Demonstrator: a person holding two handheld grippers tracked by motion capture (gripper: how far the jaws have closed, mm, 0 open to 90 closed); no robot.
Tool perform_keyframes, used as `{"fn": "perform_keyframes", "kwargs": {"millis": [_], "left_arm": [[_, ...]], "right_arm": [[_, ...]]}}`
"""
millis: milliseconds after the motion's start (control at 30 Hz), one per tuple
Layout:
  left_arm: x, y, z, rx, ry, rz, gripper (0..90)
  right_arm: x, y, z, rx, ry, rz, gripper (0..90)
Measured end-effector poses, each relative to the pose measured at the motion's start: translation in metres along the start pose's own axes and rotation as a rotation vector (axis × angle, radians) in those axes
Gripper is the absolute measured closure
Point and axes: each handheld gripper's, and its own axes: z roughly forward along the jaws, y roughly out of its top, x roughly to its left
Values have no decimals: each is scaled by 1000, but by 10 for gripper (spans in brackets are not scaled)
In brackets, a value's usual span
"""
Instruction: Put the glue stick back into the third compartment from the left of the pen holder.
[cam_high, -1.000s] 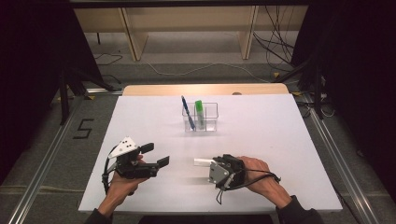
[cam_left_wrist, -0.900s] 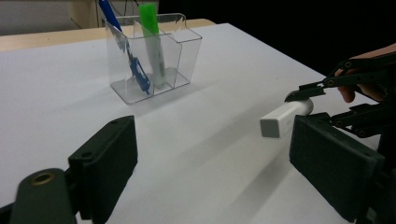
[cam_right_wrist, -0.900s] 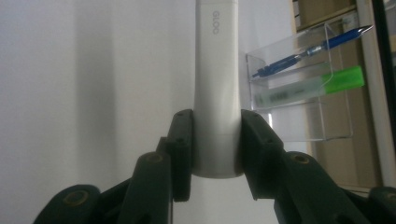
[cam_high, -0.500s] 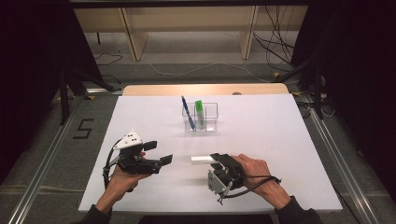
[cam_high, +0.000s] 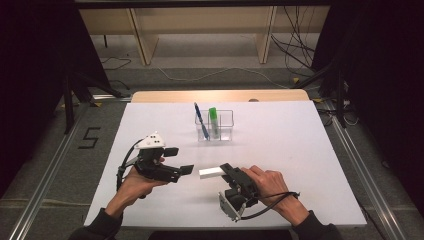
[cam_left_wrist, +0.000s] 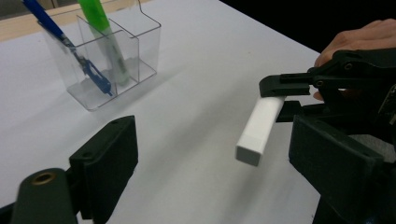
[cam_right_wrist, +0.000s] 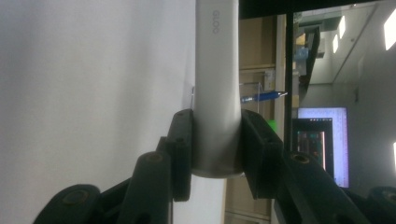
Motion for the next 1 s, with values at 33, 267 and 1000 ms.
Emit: {"fn": "perform_keyframes", "kwargs": {"millis": [33,267,1000], "left_arm": [[-1,2,2,13,0,12,151],[-8,9,17,113,-41,61,158],[-19,15,53,374,-117,176,270]], "right_arm": [[1,0,0,-1,-9,-18,676],[5,5,1,-8,-40,-118,677],[14,10,4,-31,-64,-248,676]]}}
